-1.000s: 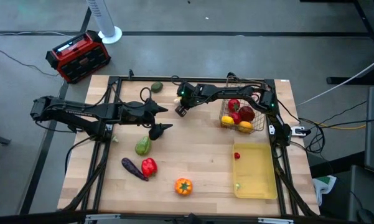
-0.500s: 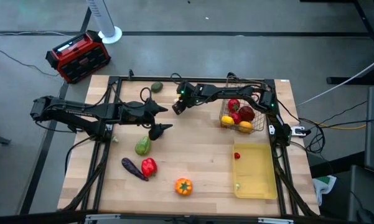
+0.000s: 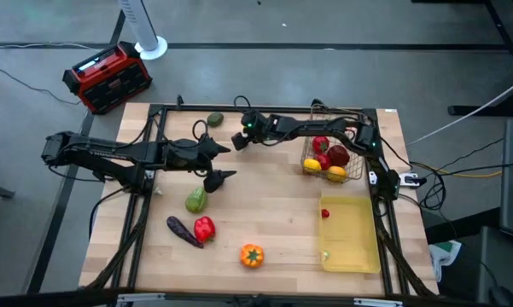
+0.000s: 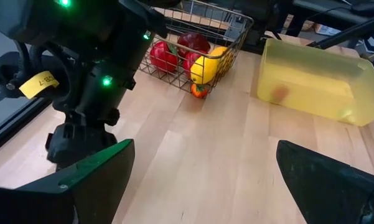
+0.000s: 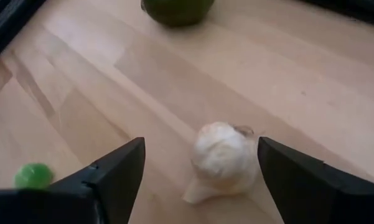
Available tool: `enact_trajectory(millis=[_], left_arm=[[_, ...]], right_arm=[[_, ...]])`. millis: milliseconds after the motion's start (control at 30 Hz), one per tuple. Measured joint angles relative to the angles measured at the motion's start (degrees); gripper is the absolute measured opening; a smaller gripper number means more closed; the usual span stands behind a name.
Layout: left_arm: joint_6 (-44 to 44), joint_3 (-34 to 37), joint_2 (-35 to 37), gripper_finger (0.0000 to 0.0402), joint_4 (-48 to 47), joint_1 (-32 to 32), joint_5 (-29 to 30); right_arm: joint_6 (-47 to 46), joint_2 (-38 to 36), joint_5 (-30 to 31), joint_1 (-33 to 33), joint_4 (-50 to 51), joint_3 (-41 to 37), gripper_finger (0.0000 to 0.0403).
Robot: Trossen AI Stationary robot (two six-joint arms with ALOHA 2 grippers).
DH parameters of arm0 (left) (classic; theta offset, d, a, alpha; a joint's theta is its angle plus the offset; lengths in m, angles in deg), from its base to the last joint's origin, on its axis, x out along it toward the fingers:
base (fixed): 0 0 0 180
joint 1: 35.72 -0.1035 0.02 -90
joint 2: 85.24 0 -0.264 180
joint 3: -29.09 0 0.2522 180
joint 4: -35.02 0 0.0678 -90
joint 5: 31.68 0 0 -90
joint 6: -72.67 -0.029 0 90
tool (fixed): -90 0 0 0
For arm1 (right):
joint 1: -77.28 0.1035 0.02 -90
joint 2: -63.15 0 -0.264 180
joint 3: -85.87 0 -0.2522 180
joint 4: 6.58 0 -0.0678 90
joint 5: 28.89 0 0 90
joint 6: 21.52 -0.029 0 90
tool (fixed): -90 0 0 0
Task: Sort produce into baskets
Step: Put the garlic into the yellow bin
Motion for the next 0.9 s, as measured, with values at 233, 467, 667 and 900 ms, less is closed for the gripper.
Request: enact_trajectory(millis=[233, 467, 667, 900], left_arm=[[-0.37, 0.00, 0.00, 0.0389, 0.00, 0.00, -0.01], [-0.43, 0.00, 0.00, 0.0388, 0.00, 0.00, -0.02], [-0.43, 0.00, 0.00, 0.0388, 0.00, 0.00, 0.00], [2.36, 0.00, 0.00, 0.0388, -0.02, 0.04, -0.02]], right_arm=[[-0.91, 0.02, 1.80, -0.08, -1.19, 0.00, 0.0296], [-0.89, 0.00, 2.89, -0.08, -1.14, 0.00, 0.0272], [-0.89, 0.01, -0.19, -0.08, -0.95, 0.00, 0.0266], [0.92, -0.20, -6.34, -0.58, -0.81, 0.00, 0.0266]])
